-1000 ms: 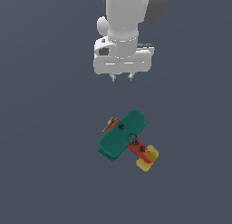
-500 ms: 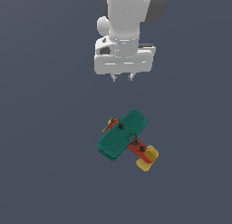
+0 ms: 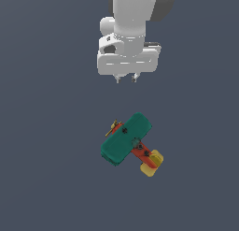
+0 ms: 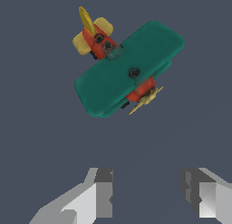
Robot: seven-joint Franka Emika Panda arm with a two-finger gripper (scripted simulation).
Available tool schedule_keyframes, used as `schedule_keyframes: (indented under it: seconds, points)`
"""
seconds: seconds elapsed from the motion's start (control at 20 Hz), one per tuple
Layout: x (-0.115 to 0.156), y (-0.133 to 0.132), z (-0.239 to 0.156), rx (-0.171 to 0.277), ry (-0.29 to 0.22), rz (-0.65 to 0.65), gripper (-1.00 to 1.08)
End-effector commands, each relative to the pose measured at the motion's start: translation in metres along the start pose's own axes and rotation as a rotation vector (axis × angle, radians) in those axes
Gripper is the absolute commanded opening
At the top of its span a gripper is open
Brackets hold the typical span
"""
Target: Pick up the object and move it to a goal position.
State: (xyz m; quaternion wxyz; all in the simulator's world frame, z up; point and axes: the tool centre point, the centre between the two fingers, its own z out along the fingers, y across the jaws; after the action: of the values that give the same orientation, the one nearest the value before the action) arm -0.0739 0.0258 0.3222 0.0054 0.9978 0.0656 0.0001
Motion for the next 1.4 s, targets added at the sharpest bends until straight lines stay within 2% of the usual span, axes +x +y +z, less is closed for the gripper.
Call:
schedule_keyframes:
  seconds: [0.0,0.5,0.95,1.35]
  points:
    - [0.000,0.000,-0.004,-0.013,0.007,-0.030,0.28]
    - [0.002,-0.002,-0.028,-0.104,0.045,-0.222,0.28]
    - [0.003,-0.005,-0.053,-0.217,0.066,-0.421,0.28]
    - [0.004,-0.009,-0.074,-0.330,0.066,-0.594,0.28]
